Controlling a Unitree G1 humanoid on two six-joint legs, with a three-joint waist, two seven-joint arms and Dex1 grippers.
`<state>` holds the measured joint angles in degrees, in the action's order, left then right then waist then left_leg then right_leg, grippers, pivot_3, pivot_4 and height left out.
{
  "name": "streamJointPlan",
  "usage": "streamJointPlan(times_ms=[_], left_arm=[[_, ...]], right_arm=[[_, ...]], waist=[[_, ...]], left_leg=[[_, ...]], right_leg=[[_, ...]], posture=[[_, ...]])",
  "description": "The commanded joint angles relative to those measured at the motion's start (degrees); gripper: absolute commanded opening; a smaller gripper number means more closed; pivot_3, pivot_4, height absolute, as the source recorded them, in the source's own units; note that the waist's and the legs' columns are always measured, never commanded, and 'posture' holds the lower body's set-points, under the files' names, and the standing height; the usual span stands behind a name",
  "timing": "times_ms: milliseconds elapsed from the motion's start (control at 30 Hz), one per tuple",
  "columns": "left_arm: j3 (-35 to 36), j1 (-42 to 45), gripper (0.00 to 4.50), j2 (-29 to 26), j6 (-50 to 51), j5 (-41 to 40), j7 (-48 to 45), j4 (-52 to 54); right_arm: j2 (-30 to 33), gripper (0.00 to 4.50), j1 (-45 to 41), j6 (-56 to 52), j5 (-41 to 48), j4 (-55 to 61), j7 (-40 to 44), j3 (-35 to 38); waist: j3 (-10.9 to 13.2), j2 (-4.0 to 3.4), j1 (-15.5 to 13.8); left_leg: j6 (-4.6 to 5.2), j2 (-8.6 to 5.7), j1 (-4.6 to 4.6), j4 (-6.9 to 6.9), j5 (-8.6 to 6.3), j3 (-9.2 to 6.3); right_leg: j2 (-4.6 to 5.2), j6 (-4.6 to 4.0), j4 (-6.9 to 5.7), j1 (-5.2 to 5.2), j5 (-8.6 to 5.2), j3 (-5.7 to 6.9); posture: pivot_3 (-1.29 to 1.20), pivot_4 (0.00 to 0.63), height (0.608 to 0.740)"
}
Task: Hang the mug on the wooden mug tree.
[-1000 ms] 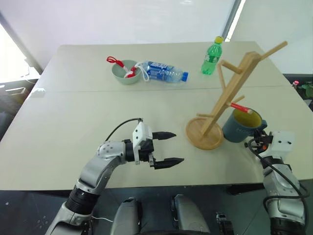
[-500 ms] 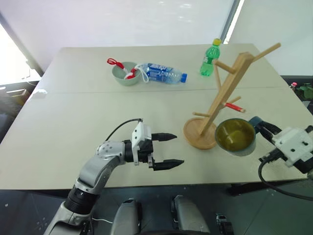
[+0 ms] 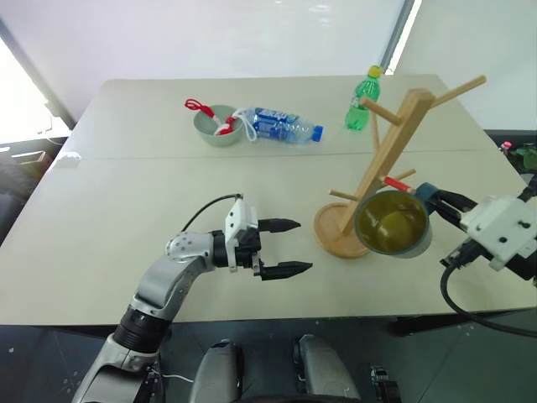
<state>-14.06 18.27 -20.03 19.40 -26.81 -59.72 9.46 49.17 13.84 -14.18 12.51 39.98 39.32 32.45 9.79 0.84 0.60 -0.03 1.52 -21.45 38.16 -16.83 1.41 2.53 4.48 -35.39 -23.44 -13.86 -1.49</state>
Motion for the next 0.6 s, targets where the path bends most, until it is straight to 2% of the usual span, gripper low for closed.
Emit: streamJointPlan(times_ms=[33, 600], left_arm=[[1.2, 0.1, 4.5, -0.1, -0.9, -0.9, -0.1, 2.0], [0.8, 1.6, 4.5, -0.3, -0.9, -1.0, -2.9, -0.8]], right_arm=[[0.6, 0.03, -0.5, -0.6, 0.2, 2.8, 0.9, 2.2], [-5.7, 0.03, 7.0, -2.6, -1.2, 10.4, 0.7, 6.7]], waist=[[0.0, 0.0, 0.0], [0.0, 0.0, 0.0]], left_leg=[[0.0, 0.0, 0.0, 0.0, 0.0, 0.0], [0.0, 0.01, 0.02, 0.0, 0.0, -0.01]], right_leg=[[0.0, 0.0, 0.0, 0.0, 0.0, 0.0], [0.0, 0.0, -0.02, 0.0, 0.0, 0.0]], posture=[[0.0, 0.15, 0.74], [0.0, 0.15, 0.74]])
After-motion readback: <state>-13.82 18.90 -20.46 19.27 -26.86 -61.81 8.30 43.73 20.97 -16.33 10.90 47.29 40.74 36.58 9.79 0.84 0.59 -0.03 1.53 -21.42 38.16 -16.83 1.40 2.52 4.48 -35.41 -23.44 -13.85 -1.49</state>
